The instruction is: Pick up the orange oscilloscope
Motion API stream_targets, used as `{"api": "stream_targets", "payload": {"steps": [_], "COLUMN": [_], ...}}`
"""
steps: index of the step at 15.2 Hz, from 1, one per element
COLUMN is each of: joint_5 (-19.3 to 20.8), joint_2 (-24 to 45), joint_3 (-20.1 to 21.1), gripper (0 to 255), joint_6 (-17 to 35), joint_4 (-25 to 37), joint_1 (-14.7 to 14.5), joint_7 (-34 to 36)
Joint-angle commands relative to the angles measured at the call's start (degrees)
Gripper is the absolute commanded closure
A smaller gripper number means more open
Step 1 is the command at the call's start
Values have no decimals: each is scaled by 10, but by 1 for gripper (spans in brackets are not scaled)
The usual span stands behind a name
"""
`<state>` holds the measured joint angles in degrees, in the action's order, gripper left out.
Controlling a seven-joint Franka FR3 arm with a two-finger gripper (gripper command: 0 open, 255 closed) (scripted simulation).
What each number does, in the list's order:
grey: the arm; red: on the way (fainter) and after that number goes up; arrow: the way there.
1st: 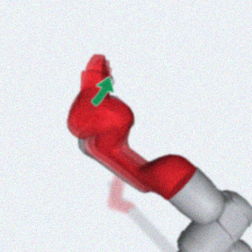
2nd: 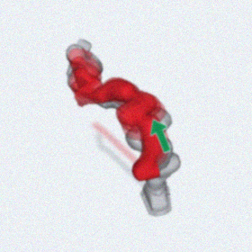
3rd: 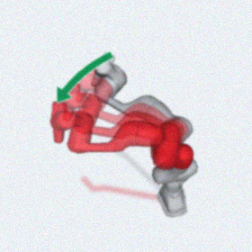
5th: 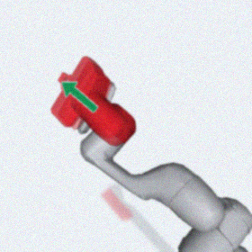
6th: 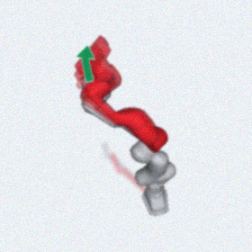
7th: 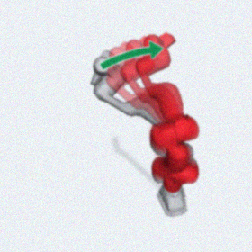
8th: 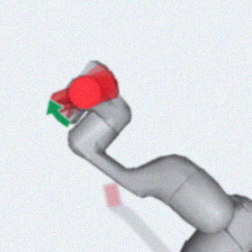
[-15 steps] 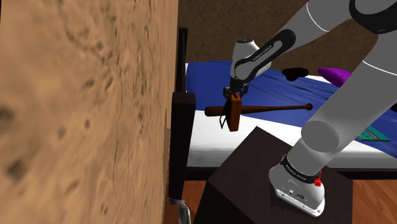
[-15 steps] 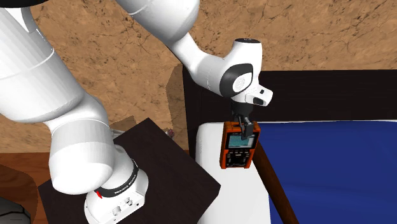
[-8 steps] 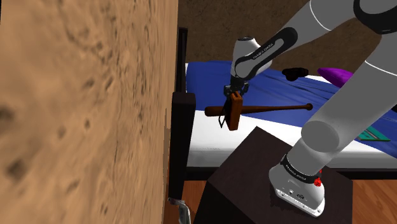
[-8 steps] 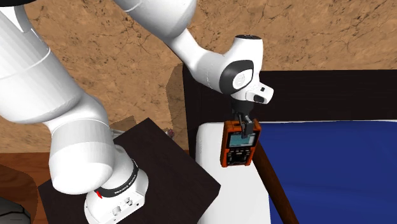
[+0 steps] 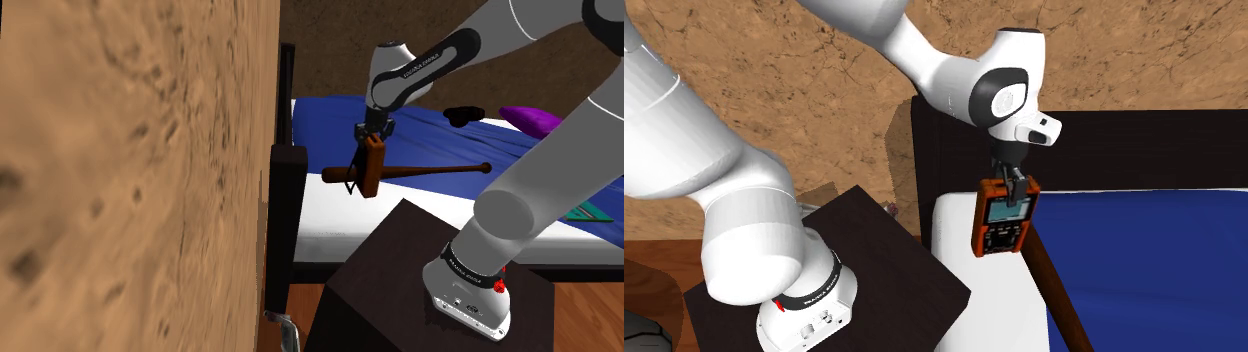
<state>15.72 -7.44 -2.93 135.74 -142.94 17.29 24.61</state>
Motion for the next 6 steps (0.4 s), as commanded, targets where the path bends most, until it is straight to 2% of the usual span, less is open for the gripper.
{"api": "stream_targets", "payload": {"steps": [1, 6], "joint_5": [-4, -9], "joint_2": [-13, -29], "joint_3": [0, 0], "gripper": [255, 255], "joint_6": [-16, -42], "joint_4": [5, 15], "joint_1": [0, -2], "joint_7": [-6, -12]}}
